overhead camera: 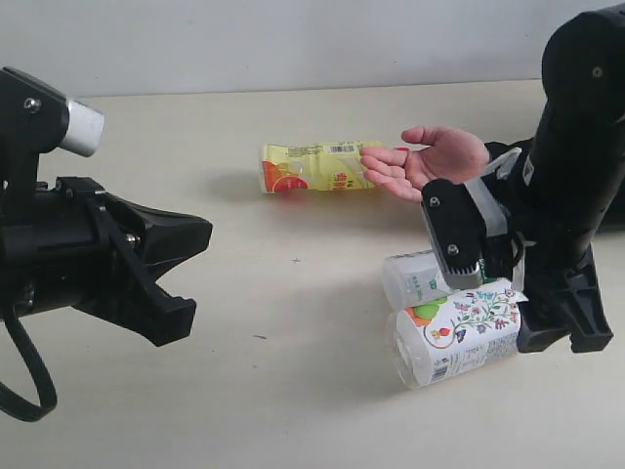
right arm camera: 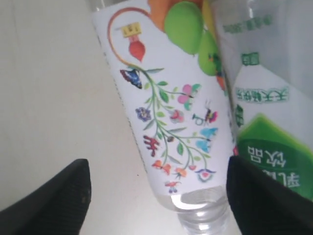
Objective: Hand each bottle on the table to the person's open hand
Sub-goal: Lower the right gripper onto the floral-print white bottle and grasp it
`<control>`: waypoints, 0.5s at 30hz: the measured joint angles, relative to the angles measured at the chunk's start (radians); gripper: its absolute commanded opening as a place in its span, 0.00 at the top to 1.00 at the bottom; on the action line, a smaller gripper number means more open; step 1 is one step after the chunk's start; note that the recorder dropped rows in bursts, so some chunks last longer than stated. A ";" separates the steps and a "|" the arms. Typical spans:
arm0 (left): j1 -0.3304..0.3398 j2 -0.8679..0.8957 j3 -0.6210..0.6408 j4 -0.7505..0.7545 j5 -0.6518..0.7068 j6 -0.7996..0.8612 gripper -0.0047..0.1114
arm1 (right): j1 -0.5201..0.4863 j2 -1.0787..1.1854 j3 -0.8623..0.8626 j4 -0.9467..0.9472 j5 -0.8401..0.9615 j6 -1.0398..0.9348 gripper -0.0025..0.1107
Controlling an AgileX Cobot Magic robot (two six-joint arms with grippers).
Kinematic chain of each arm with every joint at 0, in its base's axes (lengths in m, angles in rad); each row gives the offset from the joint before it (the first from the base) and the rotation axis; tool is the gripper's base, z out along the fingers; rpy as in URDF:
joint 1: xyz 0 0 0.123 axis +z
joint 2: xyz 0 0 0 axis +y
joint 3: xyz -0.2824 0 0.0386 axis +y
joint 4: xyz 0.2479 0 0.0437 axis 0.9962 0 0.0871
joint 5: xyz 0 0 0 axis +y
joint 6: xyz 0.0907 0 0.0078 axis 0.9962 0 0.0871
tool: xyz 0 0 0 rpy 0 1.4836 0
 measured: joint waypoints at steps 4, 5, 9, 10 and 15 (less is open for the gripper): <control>0.000 0.000 0.000 0.000 0.002 0.000 0.95 | 0.036 0.000 0.030 -0.020 -0.090 -0.002 0.33; 0.000 0.000 0.000 0.000 0.002 0.000 0.95 | 0.042 0.000 0.034 -0.020 -0.113 -0.002 0.32; 0.000 0.000 0.000 0.000 0.002 0.002 0.95 | 0.048 0.000 0.052 -0.025 -0.161 -0.011 0.31; 0.000 0.000 0.000 0.000 0.002 0.002 0.95 | 0.048 0.000 0.056 -0.030 -0.166 -0.011 0.31; 0.000 0.000 0.000 0.000 0.002 0.002 0.95 | 0.048 0.000 0.058 -0.042 -0.176 -0.017 0.31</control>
